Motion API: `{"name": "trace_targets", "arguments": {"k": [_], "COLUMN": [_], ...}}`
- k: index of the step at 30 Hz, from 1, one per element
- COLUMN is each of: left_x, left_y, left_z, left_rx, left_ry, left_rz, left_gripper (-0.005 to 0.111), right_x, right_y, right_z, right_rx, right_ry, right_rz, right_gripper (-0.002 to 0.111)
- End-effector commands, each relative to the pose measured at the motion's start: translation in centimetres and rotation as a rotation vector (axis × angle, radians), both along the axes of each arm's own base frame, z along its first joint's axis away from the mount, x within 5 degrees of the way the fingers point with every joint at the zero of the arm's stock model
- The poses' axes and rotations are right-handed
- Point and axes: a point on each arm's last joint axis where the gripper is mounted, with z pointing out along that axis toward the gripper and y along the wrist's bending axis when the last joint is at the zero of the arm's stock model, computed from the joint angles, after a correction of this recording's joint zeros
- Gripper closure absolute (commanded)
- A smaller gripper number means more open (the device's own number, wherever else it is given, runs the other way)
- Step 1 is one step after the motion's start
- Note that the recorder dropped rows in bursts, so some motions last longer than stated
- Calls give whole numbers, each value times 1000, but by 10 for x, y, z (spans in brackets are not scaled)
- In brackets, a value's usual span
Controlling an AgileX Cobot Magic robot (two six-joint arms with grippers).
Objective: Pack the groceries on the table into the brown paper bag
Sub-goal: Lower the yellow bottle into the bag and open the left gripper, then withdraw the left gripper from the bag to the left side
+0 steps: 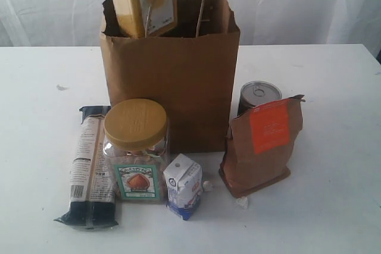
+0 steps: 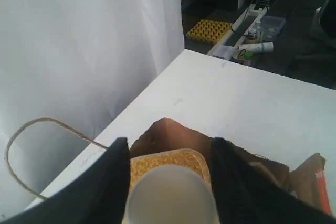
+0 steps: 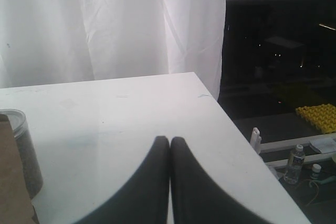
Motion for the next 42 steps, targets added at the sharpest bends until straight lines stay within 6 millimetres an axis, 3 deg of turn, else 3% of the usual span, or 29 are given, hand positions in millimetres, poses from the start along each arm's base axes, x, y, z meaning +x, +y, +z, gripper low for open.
{"name": "trace_targets", "arguments": {"k": [1, 13, 27, 35, 42], "left_x": [2, 27, 24, 18, -8], "left_y": [-7, -14, -17, -14, -1], "left_z": [8, -27, -46, -39, -7], "left_rx": [-86, 23, 97, 92, 109], "left_ry": [-37, 11, 90, 75, -34], "left_rz": [9, 27, -36, -40, -25], "left_gripper": [107, 107, 107, 107, 107], "right_x": [1, 1, 1, 1, 0], "right_y": [0, 0, 0, 0, 0], "right_z": [0, 0, 0, 0, 0], "right_rx": [-11, -11, -11, -11, -11], "right_ry": [0, 0, 0, 0, 7], "right_rz": [2, 2, 2, 2, -1], "right_gripper": [108, 108, 108, 108, 108]}}
